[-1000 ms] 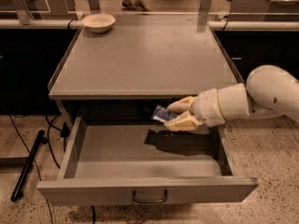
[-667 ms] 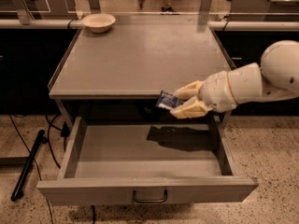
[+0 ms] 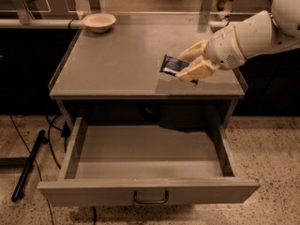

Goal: Pick rxbar blueberry from top drawer and place on counter

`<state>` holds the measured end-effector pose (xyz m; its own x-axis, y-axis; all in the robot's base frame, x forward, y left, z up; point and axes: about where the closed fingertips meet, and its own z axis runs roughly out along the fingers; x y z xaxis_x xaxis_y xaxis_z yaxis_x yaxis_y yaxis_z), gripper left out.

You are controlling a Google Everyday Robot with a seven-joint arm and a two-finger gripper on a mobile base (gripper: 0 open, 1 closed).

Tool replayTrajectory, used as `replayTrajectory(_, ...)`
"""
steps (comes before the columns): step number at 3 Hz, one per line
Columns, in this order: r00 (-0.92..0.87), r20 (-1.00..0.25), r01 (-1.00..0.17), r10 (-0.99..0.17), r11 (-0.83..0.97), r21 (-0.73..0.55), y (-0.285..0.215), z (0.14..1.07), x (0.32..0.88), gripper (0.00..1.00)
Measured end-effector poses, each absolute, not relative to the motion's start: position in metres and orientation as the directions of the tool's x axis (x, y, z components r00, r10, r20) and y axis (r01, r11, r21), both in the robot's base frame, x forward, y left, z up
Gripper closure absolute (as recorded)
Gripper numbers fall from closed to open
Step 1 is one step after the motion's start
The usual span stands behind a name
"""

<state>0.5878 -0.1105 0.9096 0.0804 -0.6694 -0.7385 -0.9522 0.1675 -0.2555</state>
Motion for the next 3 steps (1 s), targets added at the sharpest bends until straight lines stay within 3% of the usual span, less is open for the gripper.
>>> replayTrajectory(3, 0.158, -0.735, -0.965, -0.659, 0.057, -0.258, -0.096, 0.901, 0.600, 1.00)
